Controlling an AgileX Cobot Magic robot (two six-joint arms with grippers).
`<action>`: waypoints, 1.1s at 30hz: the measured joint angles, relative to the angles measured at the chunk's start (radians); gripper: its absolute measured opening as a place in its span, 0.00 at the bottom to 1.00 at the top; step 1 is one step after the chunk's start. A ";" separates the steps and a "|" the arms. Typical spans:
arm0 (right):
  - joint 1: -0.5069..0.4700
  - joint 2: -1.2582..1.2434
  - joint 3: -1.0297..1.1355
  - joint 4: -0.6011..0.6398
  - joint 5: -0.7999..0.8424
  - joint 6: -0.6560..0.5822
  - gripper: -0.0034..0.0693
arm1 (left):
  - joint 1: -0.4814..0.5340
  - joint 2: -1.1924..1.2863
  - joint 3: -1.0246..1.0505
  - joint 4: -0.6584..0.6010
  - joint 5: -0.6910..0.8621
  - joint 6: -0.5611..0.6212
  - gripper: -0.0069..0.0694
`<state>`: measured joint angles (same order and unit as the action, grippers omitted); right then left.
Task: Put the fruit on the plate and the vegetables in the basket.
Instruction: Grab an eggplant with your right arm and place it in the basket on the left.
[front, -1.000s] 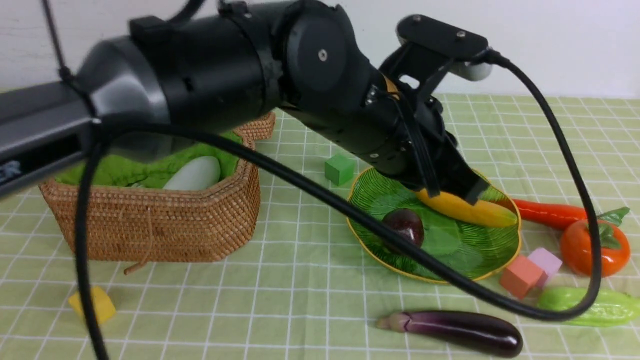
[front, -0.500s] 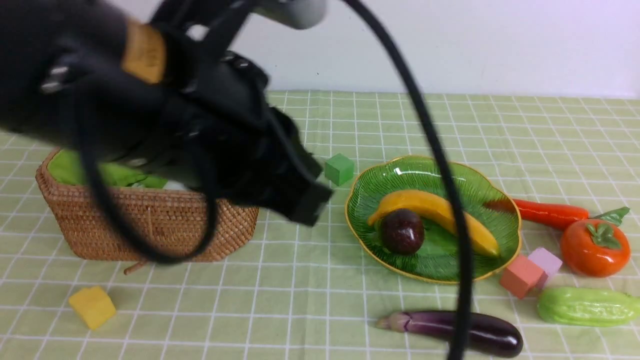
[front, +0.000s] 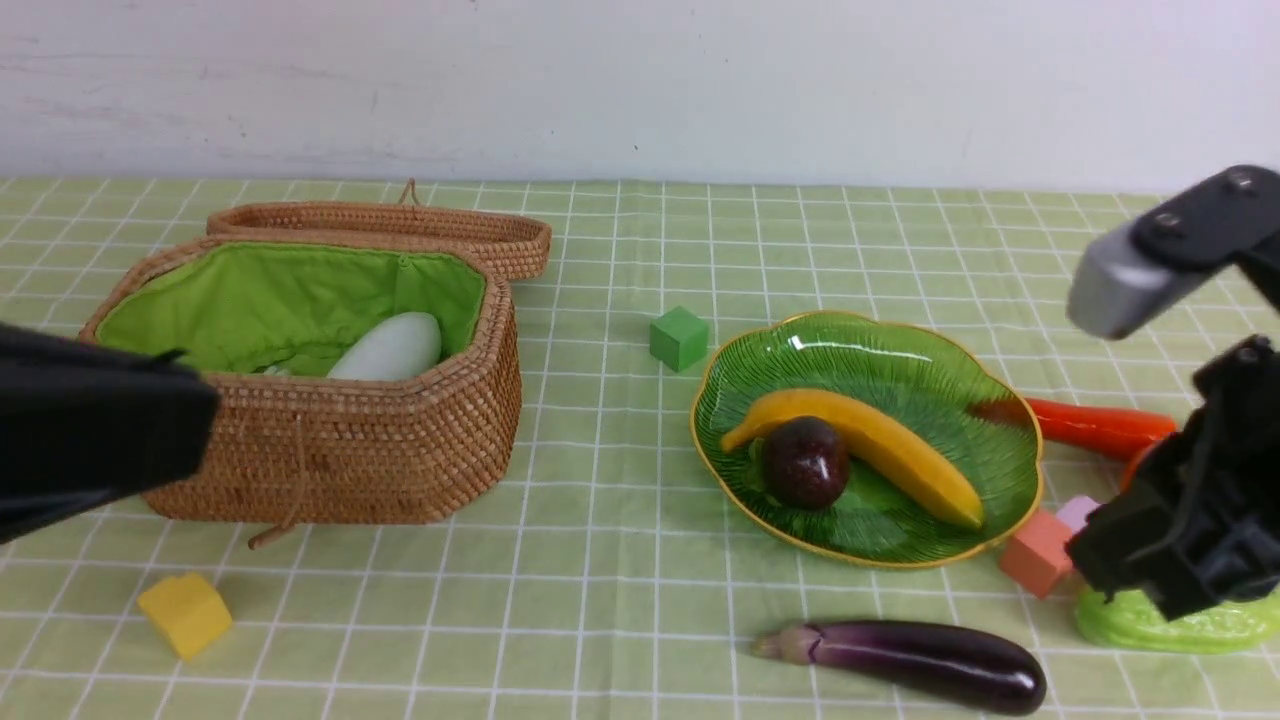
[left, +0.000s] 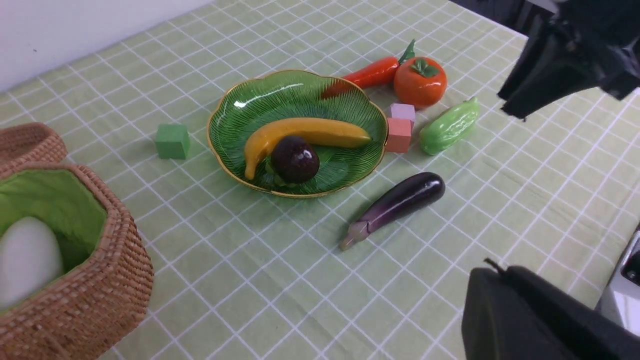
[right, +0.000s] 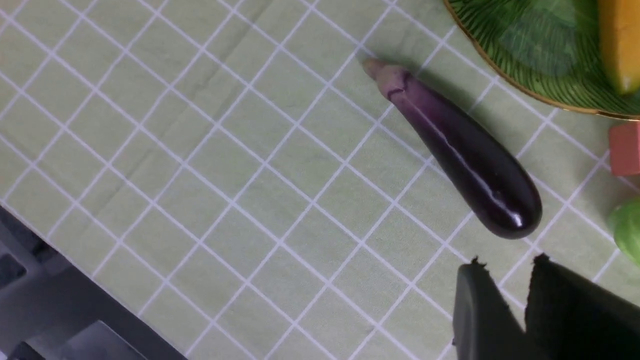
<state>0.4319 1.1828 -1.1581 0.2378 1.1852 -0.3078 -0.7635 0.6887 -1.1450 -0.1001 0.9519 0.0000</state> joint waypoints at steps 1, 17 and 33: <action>0.000 0.017 0.000 0.012 -0.002 -0.015 0.27 | 0.000 -0.015 0.000 0.000 0.013 0.000 0.07; 0.000 0.280 0.030 0.036 -0.040 -0.225 0.52 | 0.000 -0.173 0.003 -0.030 0.102 -0.046 0.07; 0.000 0.410 0.183 -0.076 -0.339 -0.308 0.80 | 0.000 -0.173 0.003 -0.043 0.144 -0.049 0.07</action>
<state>0.4319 1.5926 -0.9755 0.1620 0.8465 -0.6161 -0.7635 0.5162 -1.1419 -0.1435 1.0955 -0.0488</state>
